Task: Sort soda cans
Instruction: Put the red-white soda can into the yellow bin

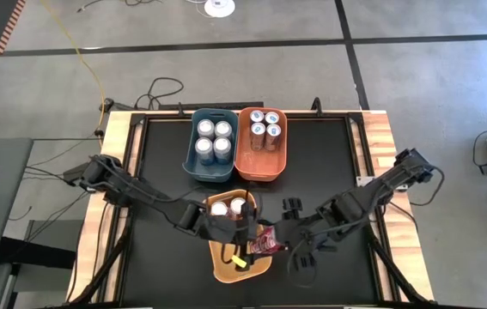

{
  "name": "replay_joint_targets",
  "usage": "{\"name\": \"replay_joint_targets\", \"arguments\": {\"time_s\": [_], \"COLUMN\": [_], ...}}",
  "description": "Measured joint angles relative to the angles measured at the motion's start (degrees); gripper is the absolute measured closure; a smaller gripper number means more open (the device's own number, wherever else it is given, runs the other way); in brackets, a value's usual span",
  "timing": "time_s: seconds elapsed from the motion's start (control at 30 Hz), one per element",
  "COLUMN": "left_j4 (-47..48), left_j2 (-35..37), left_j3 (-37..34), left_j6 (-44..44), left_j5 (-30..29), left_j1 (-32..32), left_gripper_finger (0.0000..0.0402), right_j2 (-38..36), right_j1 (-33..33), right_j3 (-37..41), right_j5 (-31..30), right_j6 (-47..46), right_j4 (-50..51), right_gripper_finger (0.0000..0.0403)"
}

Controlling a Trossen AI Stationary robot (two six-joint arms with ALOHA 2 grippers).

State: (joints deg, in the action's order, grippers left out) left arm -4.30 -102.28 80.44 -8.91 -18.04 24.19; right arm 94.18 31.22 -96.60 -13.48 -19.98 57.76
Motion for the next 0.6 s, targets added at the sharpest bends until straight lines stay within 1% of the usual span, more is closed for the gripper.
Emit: {"name": "replay_joint_targets", "arguments": {"time_s": [0.17,0.33,0.43,0.6], "left_j4": [2.1,3.2,3.3,3.5], "left_j2": [-0.1,-0.1,-0.1,0.1], "left_j3": [0.0,0.0,0.0,0.0], "left_j6": [-1.0,-2.0,-3.0,-3.1], "left_j5": [1.9,1.9,3.0,3.1], "left_j1": [-0.8,-1.1,-1.6,-1.9], "left_gripper_finger": [0.0016,0.0049,0.0069,0.0076], "right_j2": [1.7,1.8,1.8,1.6], "right_j1": [-0.2,-0.2,-0.4,-0.9], "right_j3": [0.0,0.0,0.0,0.0], "right_j5": [-0.1,-0.2,-0.4,-0.4], "right_j6": [1.3,2.5,3.8,4.7], "right_j4": [0.3,-1.2,-2.6,-3.7], "right_gripper_finger": [0.0164,0.0164,0.0163,0.0163]}}
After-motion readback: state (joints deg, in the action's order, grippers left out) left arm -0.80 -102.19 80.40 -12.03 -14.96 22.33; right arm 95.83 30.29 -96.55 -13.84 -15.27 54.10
